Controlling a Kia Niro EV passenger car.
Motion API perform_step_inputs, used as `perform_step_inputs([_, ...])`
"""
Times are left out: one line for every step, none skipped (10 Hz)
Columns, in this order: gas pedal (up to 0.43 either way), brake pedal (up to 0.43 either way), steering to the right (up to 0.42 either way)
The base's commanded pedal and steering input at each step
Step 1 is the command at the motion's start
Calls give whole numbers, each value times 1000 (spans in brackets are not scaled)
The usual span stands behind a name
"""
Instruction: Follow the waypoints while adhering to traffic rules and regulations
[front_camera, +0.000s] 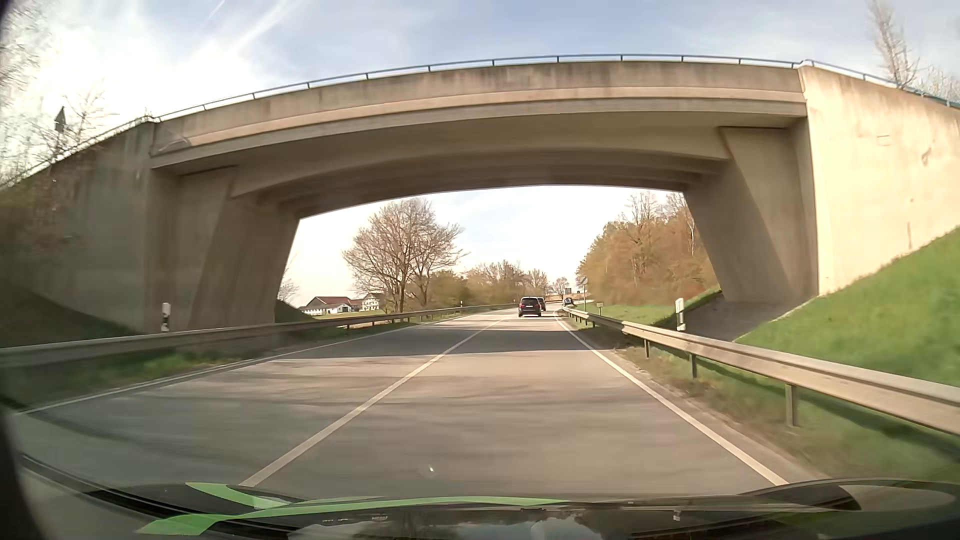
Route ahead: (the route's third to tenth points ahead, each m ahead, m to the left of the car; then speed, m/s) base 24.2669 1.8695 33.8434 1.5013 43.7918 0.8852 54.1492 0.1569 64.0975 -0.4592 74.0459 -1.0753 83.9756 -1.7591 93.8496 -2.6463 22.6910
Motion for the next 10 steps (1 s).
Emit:
perform_step_inputs([138, 0, 6])
perform_step_inputs([130, 0, 6])
perform_step_inputs([130, 0, 6])
perform_step_inputs([130, 0, 6])
perform_step_inputs([130, 0, 5])
perform_step_inputs([138, 0, 5])
perform_step_inputs([138, 0, 5])
perform_step_inputs([138, 0, 5])
perform_step_inputs([150, 0, 5])
perform_step_inputs([157, 0, 4])
